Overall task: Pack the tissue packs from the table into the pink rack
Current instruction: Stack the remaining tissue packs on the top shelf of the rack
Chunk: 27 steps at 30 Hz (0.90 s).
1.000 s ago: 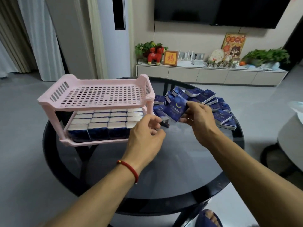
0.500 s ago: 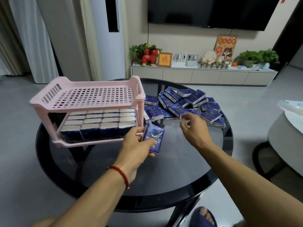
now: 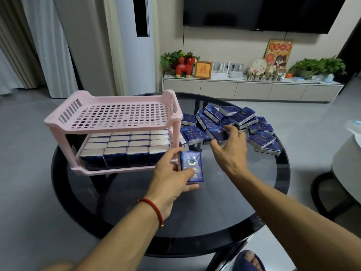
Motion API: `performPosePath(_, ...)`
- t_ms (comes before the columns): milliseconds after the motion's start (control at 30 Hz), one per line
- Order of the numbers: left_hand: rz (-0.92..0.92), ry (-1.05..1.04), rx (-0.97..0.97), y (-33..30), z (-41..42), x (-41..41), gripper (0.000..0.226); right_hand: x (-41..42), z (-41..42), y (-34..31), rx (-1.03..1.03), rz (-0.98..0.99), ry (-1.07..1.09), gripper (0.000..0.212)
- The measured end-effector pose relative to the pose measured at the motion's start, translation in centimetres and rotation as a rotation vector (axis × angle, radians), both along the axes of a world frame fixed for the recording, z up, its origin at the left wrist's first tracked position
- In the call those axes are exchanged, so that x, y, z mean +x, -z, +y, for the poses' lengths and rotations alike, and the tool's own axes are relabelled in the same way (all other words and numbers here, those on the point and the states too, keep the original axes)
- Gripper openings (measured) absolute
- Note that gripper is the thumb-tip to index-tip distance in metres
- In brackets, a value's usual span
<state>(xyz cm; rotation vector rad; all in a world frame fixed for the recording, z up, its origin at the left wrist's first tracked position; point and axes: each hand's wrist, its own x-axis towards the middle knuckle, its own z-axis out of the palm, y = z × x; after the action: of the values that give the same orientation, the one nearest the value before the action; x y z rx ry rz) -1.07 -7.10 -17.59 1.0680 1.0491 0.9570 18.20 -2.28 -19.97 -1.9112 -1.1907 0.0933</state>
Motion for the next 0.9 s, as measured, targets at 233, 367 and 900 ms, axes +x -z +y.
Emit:
performPosePath(233,-0.249,-0.038,-0.138,-0.6,-1.1,0.6,0.035,-3.2,-9.2,-1.8,0.024,0.064,-0.344,0.066)
performPosePath(367,-0.211,-0.109,-0.092,-0.5,-1.9,0.8,0.038,-4.9,-10.7,-1.3,0.032,-0.083,-0.564,0.085)
performPosePath(900,0.440,0.003,0.493,-5.4,-0.9,-8.1,0.051,-8.2,-7.7,-6.1,0.122,0.267,-0.802,0.046)
